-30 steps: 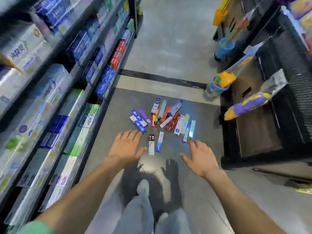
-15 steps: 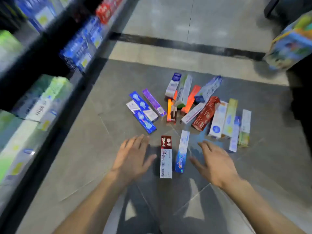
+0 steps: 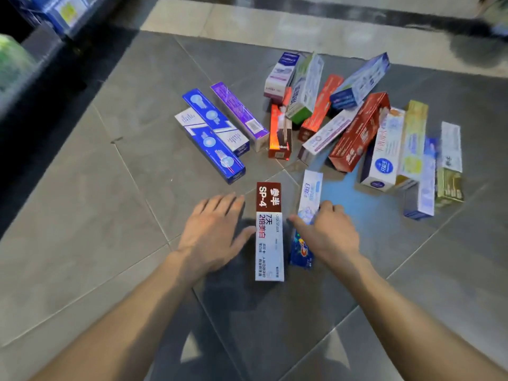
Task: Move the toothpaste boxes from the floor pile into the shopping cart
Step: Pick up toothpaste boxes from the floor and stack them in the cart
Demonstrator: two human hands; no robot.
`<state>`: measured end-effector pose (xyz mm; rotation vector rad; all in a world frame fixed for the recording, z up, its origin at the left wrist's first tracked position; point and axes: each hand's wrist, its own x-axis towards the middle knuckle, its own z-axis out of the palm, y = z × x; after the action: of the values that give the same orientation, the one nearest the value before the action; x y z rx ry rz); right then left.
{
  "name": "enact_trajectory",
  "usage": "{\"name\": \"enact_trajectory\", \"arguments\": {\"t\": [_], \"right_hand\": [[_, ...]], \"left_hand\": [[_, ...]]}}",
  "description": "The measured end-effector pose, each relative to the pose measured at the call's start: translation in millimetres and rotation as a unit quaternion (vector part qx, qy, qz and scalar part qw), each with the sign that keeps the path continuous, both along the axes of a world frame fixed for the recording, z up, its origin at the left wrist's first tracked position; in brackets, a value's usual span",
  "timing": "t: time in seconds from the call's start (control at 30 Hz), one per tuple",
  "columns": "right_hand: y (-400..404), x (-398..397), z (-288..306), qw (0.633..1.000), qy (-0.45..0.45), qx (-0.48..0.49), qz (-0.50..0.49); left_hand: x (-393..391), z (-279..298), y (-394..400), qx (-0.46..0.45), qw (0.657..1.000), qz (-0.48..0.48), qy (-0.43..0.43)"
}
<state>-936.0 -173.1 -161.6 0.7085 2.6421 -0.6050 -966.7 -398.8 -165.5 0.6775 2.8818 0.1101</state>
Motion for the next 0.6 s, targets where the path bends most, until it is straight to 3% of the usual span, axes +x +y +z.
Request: {"name": "enact_trajectory", "arguments": {"t": [0.17, 0.3, 0.47, 0.6], "right_hand": [[3.5, 10.4, 5.1, 0.997, 0.020, -0.050, -0.060], [17.8, 21.6, 13.2, 0.989, 0.077, -0.098, -0.079], [26.6, 40.7, 27.0, 0.970, 0.122, -0.175, -0.115], [33.6, 56.9, 49.5, 0.954, 0.134, -0.219, -0.157]], "left_hand": [[19.6, 3.2, 21.0, 0.036, 0.997, 0.054, -0.033], [35.0, 7.8, 57.8, 0.072, 0.979, 0.174, -0.080], [43.0, 13.5, 89.5, 0.121, 0.929, 0.313, -0.156], [42.6, 32.5, 94.4, 0.229, 0.874, 0.370, -0.215]]}}
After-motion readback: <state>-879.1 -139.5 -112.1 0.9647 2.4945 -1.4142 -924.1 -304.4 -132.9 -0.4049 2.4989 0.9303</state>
